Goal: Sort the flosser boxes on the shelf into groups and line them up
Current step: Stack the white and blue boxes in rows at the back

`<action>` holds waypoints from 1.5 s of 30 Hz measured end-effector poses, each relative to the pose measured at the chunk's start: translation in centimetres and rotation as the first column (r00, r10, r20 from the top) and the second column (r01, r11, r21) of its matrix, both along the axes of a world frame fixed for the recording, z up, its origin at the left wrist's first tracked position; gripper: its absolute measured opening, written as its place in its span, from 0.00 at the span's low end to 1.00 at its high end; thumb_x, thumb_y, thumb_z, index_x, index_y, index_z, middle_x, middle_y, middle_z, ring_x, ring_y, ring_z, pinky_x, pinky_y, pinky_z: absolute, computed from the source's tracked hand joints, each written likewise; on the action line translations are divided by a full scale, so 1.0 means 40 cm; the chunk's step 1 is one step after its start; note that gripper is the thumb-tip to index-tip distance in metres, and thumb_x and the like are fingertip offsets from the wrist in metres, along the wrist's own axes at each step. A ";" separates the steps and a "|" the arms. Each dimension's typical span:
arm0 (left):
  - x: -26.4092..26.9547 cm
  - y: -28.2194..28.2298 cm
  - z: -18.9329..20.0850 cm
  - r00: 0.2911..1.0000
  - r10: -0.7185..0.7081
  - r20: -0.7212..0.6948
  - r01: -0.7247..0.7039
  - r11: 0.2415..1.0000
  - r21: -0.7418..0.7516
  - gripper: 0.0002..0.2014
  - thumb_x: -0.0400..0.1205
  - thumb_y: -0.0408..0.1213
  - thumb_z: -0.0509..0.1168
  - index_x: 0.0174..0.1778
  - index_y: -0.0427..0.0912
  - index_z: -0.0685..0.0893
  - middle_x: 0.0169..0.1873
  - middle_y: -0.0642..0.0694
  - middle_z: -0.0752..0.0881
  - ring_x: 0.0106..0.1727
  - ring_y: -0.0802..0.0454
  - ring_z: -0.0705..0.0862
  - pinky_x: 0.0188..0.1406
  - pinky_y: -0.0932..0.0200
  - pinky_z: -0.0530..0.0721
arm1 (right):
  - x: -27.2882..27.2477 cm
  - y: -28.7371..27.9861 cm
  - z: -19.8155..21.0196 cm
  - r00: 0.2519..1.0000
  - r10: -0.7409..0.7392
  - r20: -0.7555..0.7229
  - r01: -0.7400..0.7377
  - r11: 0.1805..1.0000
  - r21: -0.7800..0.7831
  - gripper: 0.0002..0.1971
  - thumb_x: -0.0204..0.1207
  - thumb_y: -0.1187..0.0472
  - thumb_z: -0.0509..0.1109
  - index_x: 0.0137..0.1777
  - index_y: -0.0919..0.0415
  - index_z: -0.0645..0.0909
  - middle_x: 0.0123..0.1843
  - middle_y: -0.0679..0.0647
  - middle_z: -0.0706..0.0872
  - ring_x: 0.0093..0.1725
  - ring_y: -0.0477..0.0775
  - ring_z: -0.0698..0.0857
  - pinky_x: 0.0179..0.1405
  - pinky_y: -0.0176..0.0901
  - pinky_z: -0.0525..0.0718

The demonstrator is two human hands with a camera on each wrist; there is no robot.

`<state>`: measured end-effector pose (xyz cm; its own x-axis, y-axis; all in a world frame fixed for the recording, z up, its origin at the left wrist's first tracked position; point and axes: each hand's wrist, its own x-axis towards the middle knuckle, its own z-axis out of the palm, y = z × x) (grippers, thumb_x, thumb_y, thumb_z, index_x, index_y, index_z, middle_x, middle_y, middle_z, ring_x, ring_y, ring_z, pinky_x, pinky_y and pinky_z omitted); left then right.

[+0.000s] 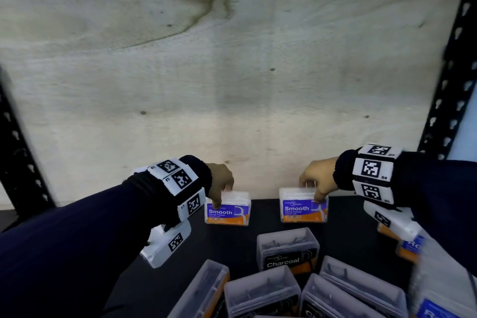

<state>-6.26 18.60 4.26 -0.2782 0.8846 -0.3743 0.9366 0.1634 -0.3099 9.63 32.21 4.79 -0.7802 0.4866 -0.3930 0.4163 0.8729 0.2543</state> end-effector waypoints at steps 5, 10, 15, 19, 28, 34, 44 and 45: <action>-0.011 -0.096 0.059 0.998 0.058 0.004 -0.058 0.996 0.065 0.26 0.79 0.40 0.69 0.72 0.34 0.73 0.69 0.39 0.79 0.69 0.43 0.78 0.64 0.56 0.76 | 0.010 -0.053 0.083 0.989 0.042 -0.142 -0.042 0.999 0.007 0.24 0.76 0.60 0.69 0.72 0.63 0.74 0.67 0.59 0.82 0.54 0.52 0.79 0.54 0.39 0.77; -0.042 -0.266 0.122 0.985 0.172 -0.011 -0.169 0.978 0.121 0.26 0.79 0.40 0.70 0.71 0.35 0.75 0.69 0.40 0.80 0.67 0.43 0.79 0.62 0.58 0.77 | -0.027 -0.172 0.151 0.951 0.138 -0.278 -0.148 0.989 -0.015 0.24 0.76 0.59 0.69 0.73 0.60 0.73 0.65 0.56 0.84 0.53 0.49 0.79 0.62 0.41 0.77; -0.084 -0.459 0.155 0.946 0.321 -0.049 -0.310 0.936 0.166 0.25 0.77 0.39 0.72 0.69 0.36 0.77 0.66 0.41 0.82 0.66 0.44 0.80 0.63 0.57 0.77 | -0.106 -0.314 0.184 0.897 0.271 -0.350 -0.285 0.959 0.012 0.24 0.75 0.58 0.71 0.71 0.60 0.76 0.63 0.56 0.87 0.52 0.49 0.79 0.61 0.41 0.77; -0.104 -0.582 0.164 0.902 0.425 -0.073 -0.405 0.893 0.196 0.25 0.76 0.39 0.72 0.69 0.38 0.77 0.66 0.43 0.82 0.66 0.46 0.80 0.62 0.57 0.78 | -0.171 -0.423 0.188 0.865 0.339 -0.371 -0.367 0.930 -0.007 0.26 0.74 0.57 0.72 0.73 0.61 0.75 0.62 0.55 0.87 0.51 0.51 0.81 0.60 0.41 0.78; -0.177 -0.666 0.153 0.869 0.485 -0.098 -0.457 0.862 0.219 0.24 0.77 0.39 0.70 0.69 0.36 0.77 0.66 0.41 0.81 0.67 0.45 0.79 0.61 0.56 0.79 | -0.292 -0.546 0.149 0.886 0.371 -0.278 -0.394 0.919 -0.032 0.31 0.74 0.56 0.72 0.76 0.62 0.70 0.67 0.56 0.83 0.65 0.57 0.82 0.67 0.45 0.78; -0.239 -0.626 0.122 0.898 0.433 -0.078 -0.419 0.896 0.151 0.25 0.78 0.37 0.70 0.71 0.36 0.75 0.69 0.40 0.79 0.69 0.44 0.77 0.62 0.57 0.78 | -0.369 -0.558 0.114 0.898 0.391 -0.202 -0.407 0.913 -0.040 0.28 0.73 0.58 0.73 0.73 0.62 0.74 0.68 0.58 0.82 0.66 0.57 0.81 0.62 0.43 0.78; -0.340 -0.555 0.033 0.922 0.387 -0.029 -0.388 0.921 -0.044 0.28 0.76 0.33 0.73 0.72 0.34 0.75 0.65 0.39 0.81 0.57 0.46 0.78 0.35 0.66 0.71 | -0.464 -0.557 0.029 0.893 0.449 -0.031 -0.449 0.888 -0.097 0.25 0.72 0.59 0.75 0.68 0.66 0.77 0.59 0.61 0.83 0.33 0.45 0.73 0.28 0.29 0.69; -0.347 -0.551 0.028 0.921 0.388 -0.019 -0.389 0.919 -0.068 0.27 0.76 0.33 0.73 0.71 0.34 0.75 0.60 0.39 0.81 0.53 0.48 0.77 0.30 0.69 0.72 | -0.473 -0.557 0.022 0.892 0.452 -0.020 -0.451 0.885 -0.113 0.25 0.72 0.60 0.75 0.67 0.67 0.77 0.54 0.59 0.81 0.31 0.43 0.72 0.27 0.29 0.69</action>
<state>-20.15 -3.45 5.36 -0.5966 0.6784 -0.4287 0.8023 0.4922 -0.3377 -9.28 9.91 5.66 -0.9020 0.0351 -0.4302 -0.0310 0.9888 0.1457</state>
